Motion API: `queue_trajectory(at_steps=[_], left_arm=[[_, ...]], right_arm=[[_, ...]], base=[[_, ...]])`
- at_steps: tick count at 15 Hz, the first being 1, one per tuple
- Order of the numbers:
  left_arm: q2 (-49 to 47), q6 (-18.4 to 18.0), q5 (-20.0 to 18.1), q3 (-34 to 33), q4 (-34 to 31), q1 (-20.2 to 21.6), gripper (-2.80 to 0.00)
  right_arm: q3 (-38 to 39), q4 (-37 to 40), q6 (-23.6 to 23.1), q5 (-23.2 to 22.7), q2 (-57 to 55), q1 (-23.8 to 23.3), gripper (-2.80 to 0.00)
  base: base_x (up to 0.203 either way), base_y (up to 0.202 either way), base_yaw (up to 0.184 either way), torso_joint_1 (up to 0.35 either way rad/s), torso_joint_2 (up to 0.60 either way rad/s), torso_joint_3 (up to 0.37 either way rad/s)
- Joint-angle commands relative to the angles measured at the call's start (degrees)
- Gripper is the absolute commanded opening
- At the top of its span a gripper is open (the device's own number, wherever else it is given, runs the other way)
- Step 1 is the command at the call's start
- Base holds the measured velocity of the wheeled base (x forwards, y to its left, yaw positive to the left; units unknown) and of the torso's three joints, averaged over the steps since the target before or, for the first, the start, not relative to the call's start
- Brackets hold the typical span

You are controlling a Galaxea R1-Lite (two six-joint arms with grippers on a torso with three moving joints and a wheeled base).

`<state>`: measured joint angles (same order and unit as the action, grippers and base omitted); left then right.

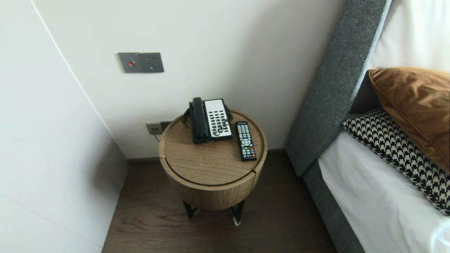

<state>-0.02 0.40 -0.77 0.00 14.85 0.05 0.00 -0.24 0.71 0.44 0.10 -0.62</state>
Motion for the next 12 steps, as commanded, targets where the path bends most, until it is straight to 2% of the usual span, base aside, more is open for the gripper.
queue_trajectory(at_steps=[1, 12], left_arm=[[0.11, 0.21, -0.02, -2.29, 0.09, 0.04, -2.8], [0.11, 0.3, -0.02, -2.29, 0.09, 0.04, -2.8]], right_arm=[[0.26, -0.02, 0.0, 0.0, 0.52, 0.01, -2.8], [0.26, -0.02, 0.0, 0.0, 0.52, 0.01, -2.8]], base=[[0.0, 0.0, 0.0, 0.003, -0.01, 0.203], [0.0, 0.0, 0.0, 0.002, 0.0, 0.201]])
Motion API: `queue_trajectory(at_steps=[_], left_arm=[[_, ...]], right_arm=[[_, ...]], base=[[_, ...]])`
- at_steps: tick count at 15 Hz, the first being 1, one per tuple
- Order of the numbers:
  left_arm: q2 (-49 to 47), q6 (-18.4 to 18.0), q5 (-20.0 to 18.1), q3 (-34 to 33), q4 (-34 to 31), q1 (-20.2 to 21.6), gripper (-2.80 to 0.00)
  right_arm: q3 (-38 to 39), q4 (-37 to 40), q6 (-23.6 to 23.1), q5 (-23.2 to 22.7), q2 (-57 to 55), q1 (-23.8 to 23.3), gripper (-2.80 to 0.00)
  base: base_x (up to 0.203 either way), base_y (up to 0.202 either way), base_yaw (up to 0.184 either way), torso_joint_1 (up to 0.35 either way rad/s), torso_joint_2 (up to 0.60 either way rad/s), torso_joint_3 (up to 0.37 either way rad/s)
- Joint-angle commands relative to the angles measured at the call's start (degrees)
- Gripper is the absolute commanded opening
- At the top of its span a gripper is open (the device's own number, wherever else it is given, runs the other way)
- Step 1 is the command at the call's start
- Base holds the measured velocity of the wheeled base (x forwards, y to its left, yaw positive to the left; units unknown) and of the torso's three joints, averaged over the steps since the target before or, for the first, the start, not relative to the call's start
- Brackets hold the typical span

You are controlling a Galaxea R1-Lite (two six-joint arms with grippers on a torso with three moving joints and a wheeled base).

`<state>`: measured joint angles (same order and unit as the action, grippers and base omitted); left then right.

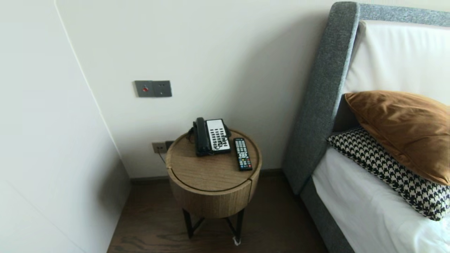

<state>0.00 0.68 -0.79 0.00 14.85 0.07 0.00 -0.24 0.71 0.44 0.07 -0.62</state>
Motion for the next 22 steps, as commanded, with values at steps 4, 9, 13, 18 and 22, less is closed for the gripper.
queue_trajectory(at_steps=[4, 9, 13, 18, 22], left_arm=[[0.09, 0.02, 0.0, -2.29, 0.09, 0.01, -2.8], [0.09, 0.02, 0.0, -2.29, 0.09, 0.01, -2.8], [0.09, 0.02, 0.0, -2.29, 0.09, 0.01, -2.8], [0.09, 0.02, 0.0, -2.29, 0.09, 0.01, -2.8], [0.09, 0.02, 0.0, -2.29, 0.09, 0.01, -2.8]], right_arm=[[0.26, -0.02, 0.0, 0.0, 0.54, 0.01, -2.8], [0.26, -0.02, 0.0, 0.0, 0.54, 0.01, -2.8], [0.26, -0.02, 0.0, 0.0, 0.54, -0.05, -2.8], [0.26, -0.02, 0.0, 0.0, 0.54, 0.01, -2.8], [0.26, -0.02, 0.0, 0.0, 0.54, 0.01, -2.8]], base=[[0.0, 0.0, 0.0, -0.001, 0.0, 0.196], [0.0, 0.0, 0.0, 0.001, 0.0, 0.098], [0.0, 0.0, 0.0, 0.0, 0.0, 0.0], [0.0, 0.0, 0.0, 0.0, 0.0, 0.0], [0.0, 0.0, 0.0, 0.0, 0.0, 0.0]])
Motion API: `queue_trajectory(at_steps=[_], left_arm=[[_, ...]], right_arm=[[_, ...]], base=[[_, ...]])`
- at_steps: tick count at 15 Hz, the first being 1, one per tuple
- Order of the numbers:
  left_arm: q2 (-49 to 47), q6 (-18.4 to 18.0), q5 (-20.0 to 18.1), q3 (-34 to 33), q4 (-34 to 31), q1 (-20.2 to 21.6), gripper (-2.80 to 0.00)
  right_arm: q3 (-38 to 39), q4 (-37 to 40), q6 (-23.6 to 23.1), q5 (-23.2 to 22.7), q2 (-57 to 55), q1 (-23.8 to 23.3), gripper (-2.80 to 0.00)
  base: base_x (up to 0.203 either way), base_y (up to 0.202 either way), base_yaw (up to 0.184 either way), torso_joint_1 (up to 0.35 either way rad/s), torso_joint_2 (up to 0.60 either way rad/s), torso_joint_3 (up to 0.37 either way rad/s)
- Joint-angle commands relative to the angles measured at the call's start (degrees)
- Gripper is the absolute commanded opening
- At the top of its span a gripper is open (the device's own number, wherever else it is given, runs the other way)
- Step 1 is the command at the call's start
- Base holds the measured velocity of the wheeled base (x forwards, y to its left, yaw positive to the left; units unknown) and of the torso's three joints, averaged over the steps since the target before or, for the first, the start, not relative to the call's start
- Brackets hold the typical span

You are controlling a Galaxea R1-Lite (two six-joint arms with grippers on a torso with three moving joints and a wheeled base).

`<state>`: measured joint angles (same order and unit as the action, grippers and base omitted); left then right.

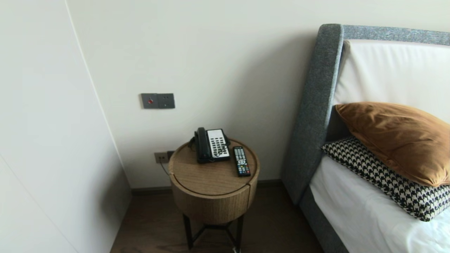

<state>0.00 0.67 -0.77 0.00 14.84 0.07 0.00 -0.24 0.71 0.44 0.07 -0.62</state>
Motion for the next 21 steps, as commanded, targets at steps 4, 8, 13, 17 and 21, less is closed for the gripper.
queue_trajectory(at_steps=[4, 8, 13, 17, 21], left_arm=[[0.09, 0.03, -0.02, -2.29, 0.1, 0.01, -2.8], [0.09, 0.03, -0.02, -2.29, 0.1, 0.01, -2.8], [0.09, 0.03, -0.02, -2.29, 0.1, 0.01, -2.8], [0.09, 0.03, -0.02, -2.29, 0.1, 0.01, -2.8], [0.09, 0.03, -0.02, -2.29, 0.1, 0.01, -2.8]], right_arm=[[0.26, -0.02, 0.0, 0.0, 0.54, 0.01, -2.8], [0.26, -0.02, 0.17, 0.0, 0.54, -0.08, -2.8], [0.26, -0.02, 0.17, 0.0, 0.45, -0.08, -2.8], [0.26, -0.02, 0.17, 0.0, 0.45, -0.08, -2.8], [0.26, -0.02, 0.09, 0.0, 0.45, -0.08, -2.8]], base=[[0.0, 0.0, 0.0, 0.0, 0.0, 0.0], [0.0, 0.0, 0.0, 0.0, 0.0, 0.0], [0.0, 0.0, 0.0, 0.0, 0.0, 0.0], [0.0, 0.0, 0.0, 0.0, 0.0, 0.0], [0.0, 0.0, 0.0, 0.0, 0.0, 0.0]])
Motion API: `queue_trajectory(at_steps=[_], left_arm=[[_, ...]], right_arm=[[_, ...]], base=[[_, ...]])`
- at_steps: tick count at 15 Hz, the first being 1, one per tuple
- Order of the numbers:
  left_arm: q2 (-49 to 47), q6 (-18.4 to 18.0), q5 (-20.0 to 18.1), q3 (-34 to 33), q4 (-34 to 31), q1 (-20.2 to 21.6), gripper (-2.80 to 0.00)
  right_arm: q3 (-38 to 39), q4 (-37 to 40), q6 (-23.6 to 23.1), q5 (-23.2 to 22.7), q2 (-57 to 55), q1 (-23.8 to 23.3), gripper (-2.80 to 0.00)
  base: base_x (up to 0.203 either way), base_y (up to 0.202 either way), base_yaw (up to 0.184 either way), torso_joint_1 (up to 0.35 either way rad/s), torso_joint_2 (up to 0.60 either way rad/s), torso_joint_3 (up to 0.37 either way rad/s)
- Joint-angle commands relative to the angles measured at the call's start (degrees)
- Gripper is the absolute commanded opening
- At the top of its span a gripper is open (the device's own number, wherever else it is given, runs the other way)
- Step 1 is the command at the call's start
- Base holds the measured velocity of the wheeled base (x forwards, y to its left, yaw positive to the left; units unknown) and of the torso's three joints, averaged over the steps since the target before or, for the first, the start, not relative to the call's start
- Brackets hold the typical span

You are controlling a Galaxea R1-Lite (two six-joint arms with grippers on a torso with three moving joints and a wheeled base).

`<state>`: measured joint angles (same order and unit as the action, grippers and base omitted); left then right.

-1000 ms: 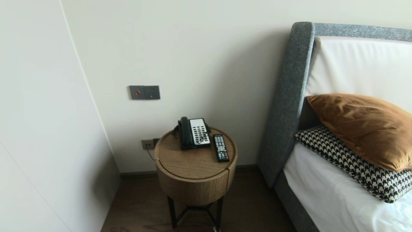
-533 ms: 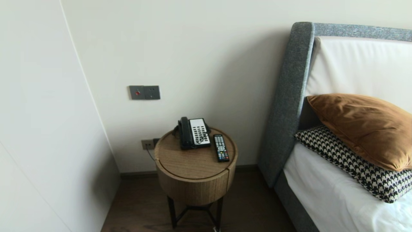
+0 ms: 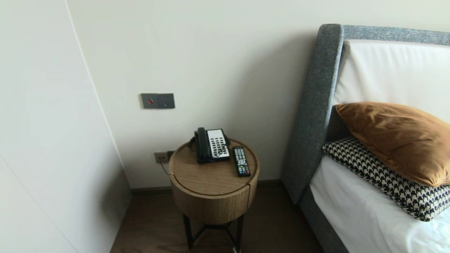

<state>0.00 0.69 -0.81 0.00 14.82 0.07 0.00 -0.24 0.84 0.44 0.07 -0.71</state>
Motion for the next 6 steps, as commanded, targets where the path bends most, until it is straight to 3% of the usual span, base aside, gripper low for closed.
queue_trajectory(at_steps=[1, 6], left_arm=[[0.09, 0.01, 0.02, -2.29, 0.12, 0.01, -2.8], [0.09, 0.01, 0.02, -2.29, 0.12, 0.01, -2.8]], right_arm=[[0.26, -0.02, -0.14, 0.0, 0.45, 0.0, -2.8], [0.26, -0.02, 0.04, 0.0, 0.54, 0.0, -2.8]], base=[[0.0, 0.0, 0.0, 0.0, 0.0, 0.0], [0.0, 0.0, 0.0, 0.0, 0.0, 0.0]])
